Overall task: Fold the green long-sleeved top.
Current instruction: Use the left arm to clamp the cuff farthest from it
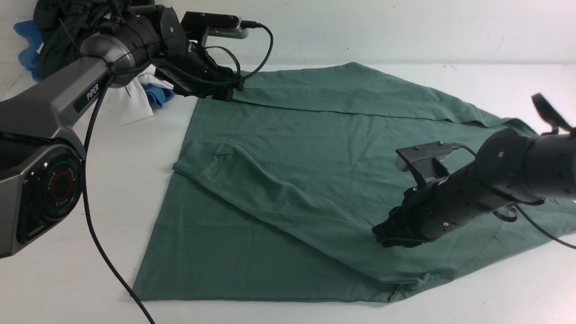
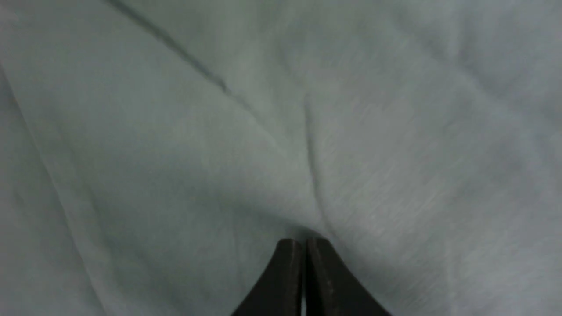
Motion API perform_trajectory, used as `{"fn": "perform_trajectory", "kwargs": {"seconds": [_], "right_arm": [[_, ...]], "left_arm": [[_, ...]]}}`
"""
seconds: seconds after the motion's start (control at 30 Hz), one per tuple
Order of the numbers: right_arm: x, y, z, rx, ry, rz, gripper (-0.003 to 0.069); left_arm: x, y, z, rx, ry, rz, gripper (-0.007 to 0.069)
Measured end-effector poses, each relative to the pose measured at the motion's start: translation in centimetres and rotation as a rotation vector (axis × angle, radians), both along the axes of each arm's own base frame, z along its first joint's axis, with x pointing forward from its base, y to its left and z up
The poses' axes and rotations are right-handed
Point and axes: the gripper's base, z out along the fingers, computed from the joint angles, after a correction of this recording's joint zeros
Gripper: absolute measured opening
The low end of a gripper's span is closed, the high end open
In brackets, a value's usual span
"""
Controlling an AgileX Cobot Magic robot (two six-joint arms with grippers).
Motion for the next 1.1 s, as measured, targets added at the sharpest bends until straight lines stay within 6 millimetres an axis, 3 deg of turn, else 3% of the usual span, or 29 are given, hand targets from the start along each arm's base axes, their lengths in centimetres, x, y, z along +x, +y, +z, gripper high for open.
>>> {"fn": "perform_trajectory", "kwargs": {"seconds": [0.23, 0.5, 0.67, 0.8, 1.0, 1.1], "right_arm": [[-0.8, -0.8, 0.1, -0.127, 0.081, 0.111, 0.001], [-1.8, -2.3, 1.0, -0.273, 0.146, 0.087, 0.001], [-2.5, -1.9, 3.5, -0.183, 0.1, 0.076, 0.001], [-3.0, -1.3, 5.6, -0.079, 0.058, 0.058, 0.001], [-3.5, -0.9, 6.1, -0.022, 0.088, 0.065, 0.001], [-3.5, -0.9, 6.1, -0.025, 0.085, 0.075, 0.001]], "left_arm": [[0.0, -0.1, 0.0, -0.038, 0.015, 0.036, 0.0391], [0.7, -0.1, 0.2, -0.06, -0.066, 0.063, 0.0391], [1.8, 0.2, -1.7, -0.064, -0.096, 0.082, 0.0391], [3.5, 1.6, -3.9, -0.073, -0.072, 0.112, 0.0391], [5.1, 3.8, -5.2, -0.137, -0.024, 0.143, 0.0391], [5.4, 3.9, -6.3, -0.141, -0.009, 0.119, 0.0391]]}}
